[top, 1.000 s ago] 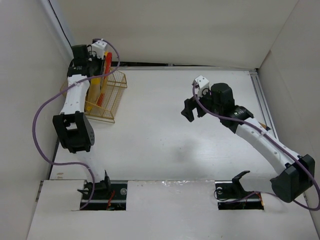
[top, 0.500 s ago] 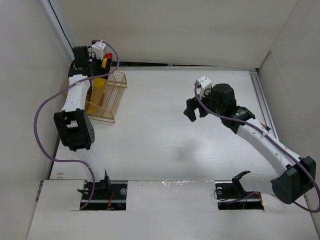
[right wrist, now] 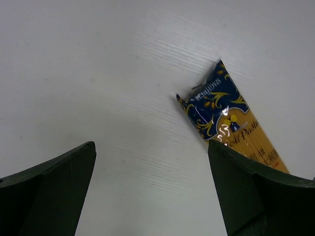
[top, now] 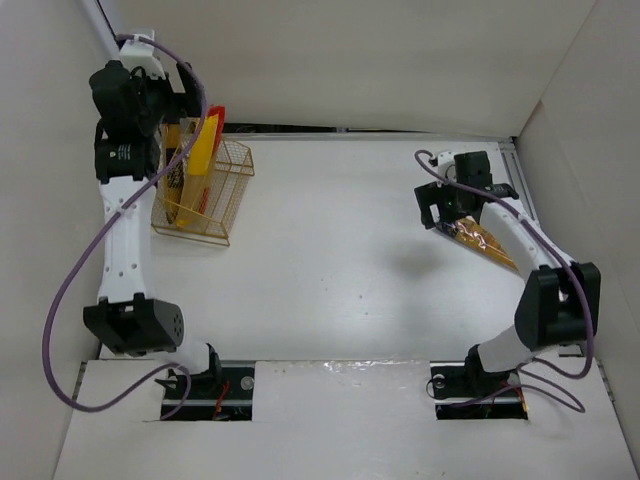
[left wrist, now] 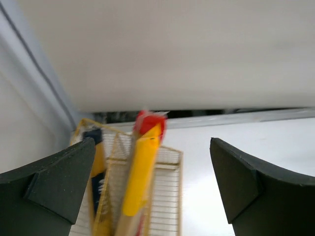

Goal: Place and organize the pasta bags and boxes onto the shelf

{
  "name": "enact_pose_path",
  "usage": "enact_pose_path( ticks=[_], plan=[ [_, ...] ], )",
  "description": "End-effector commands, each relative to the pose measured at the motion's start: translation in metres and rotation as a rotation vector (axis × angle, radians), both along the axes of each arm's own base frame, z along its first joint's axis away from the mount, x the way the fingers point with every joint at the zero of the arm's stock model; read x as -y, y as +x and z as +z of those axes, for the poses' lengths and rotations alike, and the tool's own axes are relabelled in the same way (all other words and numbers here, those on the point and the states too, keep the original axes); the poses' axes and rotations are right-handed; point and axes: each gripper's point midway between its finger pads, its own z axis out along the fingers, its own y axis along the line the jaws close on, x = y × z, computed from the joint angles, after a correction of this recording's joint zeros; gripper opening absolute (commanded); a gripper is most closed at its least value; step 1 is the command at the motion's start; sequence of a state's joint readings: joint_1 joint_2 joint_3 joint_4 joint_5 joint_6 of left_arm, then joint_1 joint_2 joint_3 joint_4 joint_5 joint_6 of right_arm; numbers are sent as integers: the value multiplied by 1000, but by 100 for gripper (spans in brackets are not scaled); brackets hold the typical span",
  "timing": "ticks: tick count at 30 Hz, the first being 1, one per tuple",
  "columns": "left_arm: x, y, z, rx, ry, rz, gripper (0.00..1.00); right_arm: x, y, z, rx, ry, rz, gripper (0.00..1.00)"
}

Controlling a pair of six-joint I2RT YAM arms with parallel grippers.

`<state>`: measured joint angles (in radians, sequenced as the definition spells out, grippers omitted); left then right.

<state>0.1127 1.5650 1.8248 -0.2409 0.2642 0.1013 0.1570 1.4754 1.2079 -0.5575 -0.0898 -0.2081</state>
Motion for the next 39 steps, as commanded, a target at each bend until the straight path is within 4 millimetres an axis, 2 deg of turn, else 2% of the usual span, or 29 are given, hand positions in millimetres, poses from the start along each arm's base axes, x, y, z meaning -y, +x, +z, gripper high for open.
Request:
enact_pose_path(
  ticks=[1, 2, 3, 4, 6, 7, 8, 9, 10, 11, 13, 14, 18, 20, 23, 24, 25, 26, 27, 28, 29, 30, 32, 33, 34, 36, 37, 38, 39],
  plan=[
    [44, -28, 32, 74, -213, -101, 100, 39, 3, -26, -95, -109, -16, 100],
    [55, -30, 22, 56, -243, -135, 100, 61, 4, -35, -121, -123, -61, 100],
    [66, -34, -4, 26, -270, -167, 100, 71, 5, -51, -164, -133, -71, 100],
    [88, -41, -19, -5, -309, -233, 100, 82, 7, -54, -171, -153, -65, 100],
    [111, -52, -48, -33, -347, -288, 100, 108, 12, -58, -179, -187, -109, 100],
    [120, -63, -74, -49, -368, -306, 100, 111, 12, -59, -187, -217, -87, 100],
    [140, -72, -87, -73, -369, -358, 100, 122, 11, -63, -203, -253, -109, 100],
    [148, -77, -100, -101, -369, -367, 100, 131, 12, -61, -196, -301, -121, 100],
    [154, -82, -124, -160, -370, -361, 100, 135, 11, -70, -222, -329, -108, 100],
    [163, -87, -131, -177, -356, -363, 100, 141, 13, -71, -231, -364, -113, 100],
    [167, -91, -148, -223, -348, -344, 100, 154, 10, -78, -279, -422, -118, 100],
    [166, -94, -148, -220, -349, -344, 100, 163, 6, -87, -326, -444, -120, 100],
    [170, -101, -151, -221, -349, -363, 100, 170, -3, -117, -435, -424, -88, 100],
    [170, -101, -153, -227, -340, -363, 100, 180, -12, -133, -511, -430, -99, 100],
    [167, -101, -153, -235, -326, -351, 100, 195, -19, -142, -586, -430, -125, 100],
    [167, -102, -146, -214, -318, -356, 100, 200, -16, -140, -586, -427, -134, 100],
    [167, -102, -146, -214, -318, -356, 100, 201, -14, -143, -586, -408, -135, 100],
    [166, -104, -142, -203, -319, -358, 100, 190, -12, -144, -578, -335, -92, 96],
    [167, -103, -140, -194, -319, -359, 100, 189, -9, -146, -567, -297, -74, 79],
    [166, -104, -136, -185, -319, -361, 100, 181, -9, -147, -567, -257, -42, 79],
    [166, -104, -136, -185, -319, -361, 100, 173, -7, -149, -554, -219, -11, 62],
    [166, -104, -136, -185, -319, -361, 100, 159, -3, -149, -532, -147, 33, 34],
    [163, -104, -130, -162, -318, -346, 100, 148, 2, -141, -488, -97, 80, 18],
    [163, -106, -131, -160, -318, -346, 100, 134, 6, -136, -455, -31, 111, 0],
    [163, -106, -132, -163, -331, -344, 100, 128, 8, -130, -431, -2, 125, 0],
    [168, -111, -128, -162, -344, -374, 100, 115, 21, -103, -324, 46, 169, 0],
    [170, -112, -131, -164, -346, -393, 100, 103, 26, -90, -265, 103, 205, 0],
    [175, -114, -131, -164, -377, -410, 100, 95, 28, -67, -192, 126, 216, 0],
    [187, -122, -129, -172, -395, -480, 100, 88, 34, -50, -122, 150, 232, 0]
  ],
)
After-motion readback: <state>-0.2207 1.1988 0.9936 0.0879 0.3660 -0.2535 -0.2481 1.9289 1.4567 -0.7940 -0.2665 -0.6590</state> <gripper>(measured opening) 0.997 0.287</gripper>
